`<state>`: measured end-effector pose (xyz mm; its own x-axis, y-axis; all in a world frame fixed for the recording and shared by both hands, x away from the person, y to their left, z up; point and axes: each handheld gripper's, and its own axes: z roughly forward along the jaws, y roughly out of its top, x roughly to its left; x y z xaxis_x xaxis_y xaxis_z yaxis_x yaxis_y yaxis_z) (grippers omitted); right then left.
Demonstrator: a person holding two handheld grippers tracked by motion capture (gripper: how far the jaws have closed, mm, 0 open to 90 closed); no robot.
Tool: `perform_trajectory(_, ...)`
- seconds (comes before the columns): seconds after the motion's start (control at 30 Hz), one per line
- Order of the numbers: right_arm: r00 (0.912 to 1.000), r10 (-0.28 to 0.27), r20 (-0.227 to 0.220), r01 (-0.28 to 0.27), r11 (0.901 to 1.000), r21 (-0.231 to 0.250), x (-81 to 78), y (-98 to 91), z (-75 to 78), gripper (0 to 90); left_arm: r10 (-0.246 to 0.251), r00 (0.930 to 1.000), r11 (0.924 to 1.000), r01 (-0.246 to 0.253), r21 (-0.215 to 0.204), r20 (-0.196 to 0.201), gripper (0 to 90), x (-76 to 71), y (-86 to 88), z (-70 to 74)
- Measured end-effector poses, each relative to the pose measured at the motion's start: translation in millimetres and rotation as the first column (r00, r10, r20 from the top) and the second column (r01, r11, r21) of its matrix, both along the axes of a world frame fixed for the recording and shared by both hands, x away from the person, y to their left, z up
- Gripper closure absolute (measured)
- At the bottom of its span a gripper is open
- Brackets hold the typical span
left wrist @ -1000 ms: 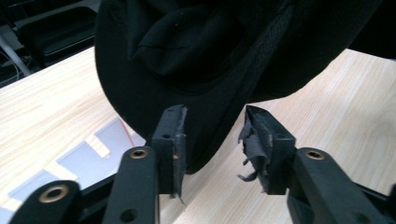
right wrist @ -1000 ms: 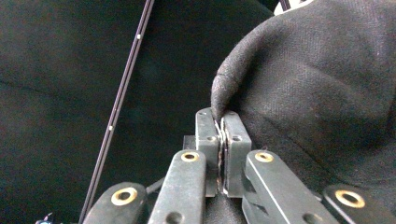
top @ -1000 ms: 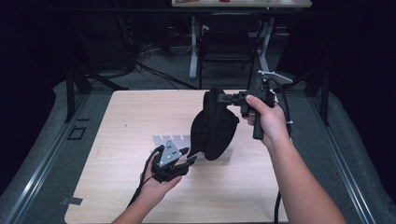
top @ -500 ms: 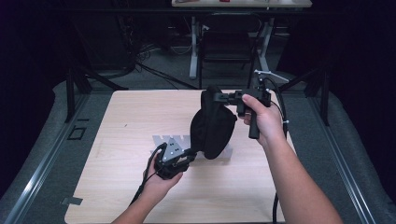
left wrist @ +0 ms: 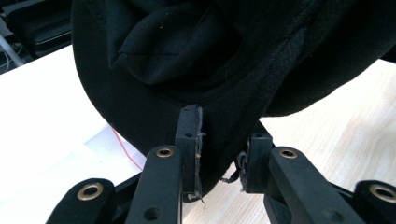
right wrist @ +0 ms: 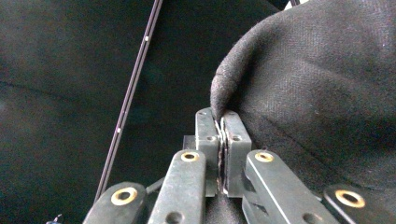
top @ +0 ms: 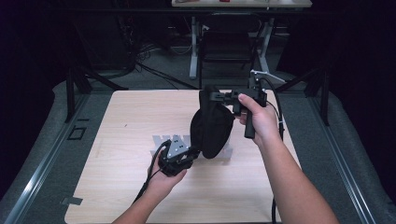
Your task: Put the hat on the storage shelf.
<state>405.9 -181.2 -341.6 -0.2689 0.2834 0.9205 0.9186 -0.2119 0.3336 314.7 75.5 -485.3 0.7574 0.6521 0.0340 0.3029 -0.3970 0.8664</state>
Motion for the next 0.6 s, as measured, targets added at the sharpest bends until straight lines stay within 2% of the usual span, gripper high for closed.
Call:
perform_trajectory(0.3, 1.0, 0.004, 0.005, -0.004, 1.0, 0.004, 0.7, 4.9, 0.8, 87.5, -0.029, 0.9973, 0.9979, 0.025, 0.06, 0.067, 80.8, -0.8, 0.4, -0.9)
perform_trajectory(0.43, 1.0, -0.003, 0.003, 0.003, 1.0, 0.01, 1.7, 9.7, 1.1, 87.2, -0.04, 0.9964, 0.9978, 0.035, 0.056, 0.075, 81.9, -0.2, 4.1, -2.0)
perform_trajectory(0.6, 1.0, 0.009, 0.004, -0.009, 0.9997, 0.022, 2.7, 15.7, 0.6, 86.3, -0.042, 0.9904, 0.9963, 0.031, 0.08, 0.132, 83.7, -4.4, 5.1, -6.2)
